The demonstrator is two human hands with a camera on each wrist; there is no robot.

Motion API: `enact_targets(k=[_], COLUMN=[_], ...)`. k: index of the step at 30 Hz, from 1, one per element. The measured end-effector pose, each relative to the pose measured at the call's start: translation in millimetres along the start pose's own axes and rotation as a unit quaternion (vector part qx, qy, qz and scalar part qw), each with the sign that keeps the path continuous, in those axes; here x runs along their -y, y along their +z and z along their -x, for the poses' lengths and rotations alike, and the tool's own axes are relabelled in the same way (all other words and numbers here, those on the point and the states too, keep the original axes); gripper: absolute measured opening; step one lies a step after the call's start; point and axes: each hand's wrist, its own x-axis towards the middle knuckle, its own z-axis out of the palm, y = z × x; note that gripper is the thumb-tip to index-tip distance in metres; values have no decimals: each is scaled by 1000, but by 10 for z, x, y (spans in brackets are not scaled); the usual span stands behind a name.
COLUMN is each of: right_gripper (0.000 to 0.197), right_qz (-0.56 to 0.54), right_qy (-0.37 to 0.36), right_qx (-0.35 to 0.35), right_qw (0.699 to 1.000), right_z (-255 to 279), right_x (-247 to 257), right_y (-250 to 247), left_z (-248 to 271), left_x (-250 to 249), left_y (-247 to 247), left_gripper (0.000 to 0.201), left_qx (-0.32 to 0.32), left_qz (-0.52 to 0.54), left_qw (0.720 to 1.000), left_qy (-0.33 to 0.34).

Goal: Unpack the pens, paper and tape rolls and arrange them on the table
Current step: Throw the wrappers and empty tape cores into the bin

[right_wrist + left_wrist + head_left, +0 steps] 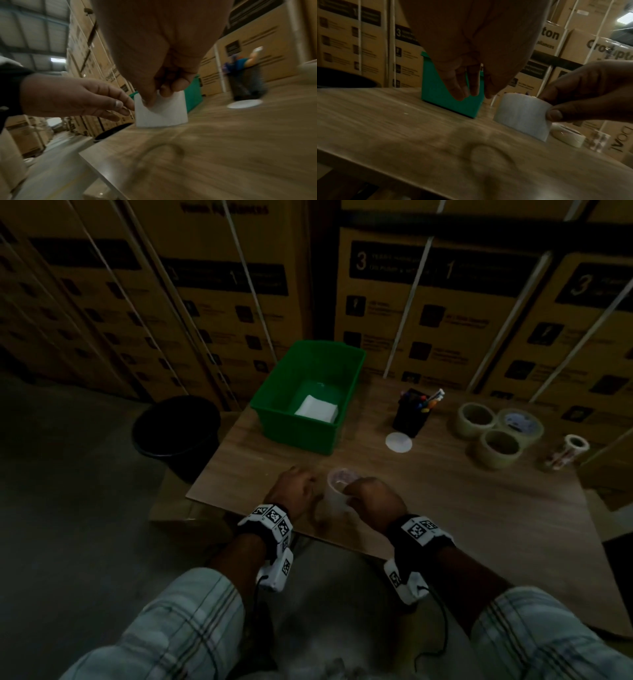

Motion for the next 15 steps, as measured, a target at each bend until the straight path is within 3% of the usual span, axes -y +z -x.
enact_targets(k=[3, 7, 11, 15], right_gripper=[34, 35, 34, 33], right_qz=[0, -6, -23, -51], right_qy=[-19, -43, -42, -63], right_qx=[6, 10, 14, 28], right_qw=[1000, 999, 999, 996], right_z=[-379, -938, -1837, -2655], right_x=[298, 731, 1420, 2155], right_y=[44, 174, 446, 619], left_z=[-50, -96, -207, -330], left_x=[349, 890, 1919, 2839], left_y=[-270, -662, -1182, -1722], left_gripper=[54, 56, 38, 23], left_qx=[-11, -36, -72, -67], left_qz=[17, 25, 24, 21], left_qw=[999, 998, 992, 984], left_qy=[-27, -53, -103, -166])
